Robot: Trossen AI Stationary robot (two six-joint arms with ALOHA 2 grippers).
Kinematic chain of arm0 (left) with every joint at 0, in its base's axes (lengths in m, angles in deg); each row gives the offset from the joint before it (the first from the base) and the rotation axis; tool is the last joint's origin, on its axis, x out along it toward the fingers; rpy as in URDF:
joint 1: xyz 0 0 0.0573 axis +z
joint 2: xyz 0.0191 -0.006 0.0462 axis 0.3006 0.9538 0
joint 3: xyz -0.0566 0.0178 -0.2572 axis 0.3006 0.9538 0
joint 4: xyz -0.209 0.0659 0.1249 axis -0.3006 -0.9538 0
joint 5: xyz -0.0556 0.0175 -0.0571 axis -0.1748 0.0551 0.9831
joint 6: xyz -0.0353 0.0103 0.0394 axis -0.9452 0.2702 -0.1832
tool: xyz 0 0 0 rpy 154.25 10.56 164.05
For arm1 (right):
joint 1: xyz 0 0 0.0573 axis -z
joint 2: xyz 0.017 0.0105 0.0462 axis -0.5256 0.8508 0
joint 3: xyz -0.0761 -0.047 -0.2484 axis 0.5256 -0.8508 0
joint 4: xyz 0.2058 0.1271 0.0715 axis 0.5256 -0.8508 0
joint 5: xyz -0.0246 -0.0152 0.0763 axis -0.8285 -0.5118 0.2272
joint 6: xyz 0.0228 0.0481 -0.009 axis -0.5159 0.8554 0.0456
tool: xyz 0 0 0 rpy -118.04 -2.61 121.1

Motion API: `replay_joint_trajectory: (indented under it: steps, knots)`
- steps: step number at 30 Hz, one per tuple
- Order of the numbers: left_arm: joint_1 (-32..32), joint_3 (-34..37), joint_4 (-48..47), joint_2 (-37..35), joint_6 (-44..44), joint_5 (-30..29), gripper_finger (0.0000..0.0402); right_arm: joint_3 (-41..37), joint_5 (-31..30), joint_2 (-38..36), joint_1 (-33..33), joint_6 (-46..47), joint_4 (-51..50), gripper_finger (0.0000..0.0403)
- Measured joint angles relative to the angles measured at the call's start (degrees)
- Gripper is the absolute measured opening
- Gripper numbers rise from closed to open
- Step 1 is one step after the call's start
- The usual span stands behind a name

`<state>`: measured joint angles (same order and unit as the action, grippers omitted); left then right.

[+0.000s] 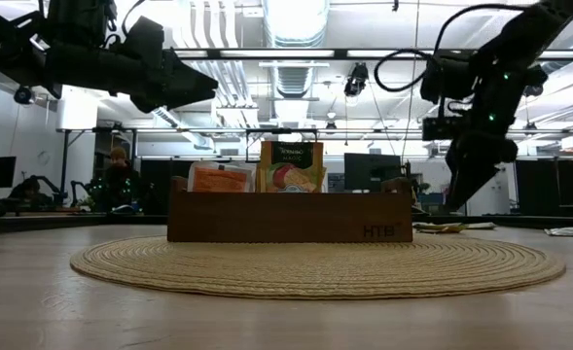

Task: Pick & Place Tea
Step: Put the yellow tea bag into the right section of the wooden organizer

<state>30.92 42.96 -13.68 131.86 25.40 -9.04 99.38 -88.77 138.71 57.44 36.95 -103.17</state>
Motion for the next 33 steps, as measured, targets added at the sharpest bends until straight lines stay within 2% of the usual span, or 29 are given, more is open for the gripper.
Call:
replay_joint_trajectory:
  steps: [7, 16, 20, 26, 33]
  knots:
    - [0.0, 0.0, 0.0, 0.0, 0.0, 0.0, 0.019, -3.9, -0.4, 0.0, 0.0, 0.1, 5.4, 0.0224]
    - [0.0, -0.3, 0.0, 0.0, 0.0, 0.0, 0.019, -5.1, -4.4, 0.0, 0.0, -0.2, 7.7, 0.0221]
    - [0.0, -0.3, -0.1, 0.0, 0.0, 0.0, 0.019, -5.1, -5.0, 0.0, 0.4, 3.2, 10.1, 0.0221]
    - [0.0, -0.3, -0.1, 0.0, 0.0, 0.0, 0.019, -5.1, -1.3, 1.7, 3.7, 4.3, 10.0, 0.0221]
    - [0.0, -0.5, -0.1, 0.0, -0.3, 0.0, 0.019, -4.6, 2.3, 11.0, 7.6, 1.8, 15.3, 0.0219]
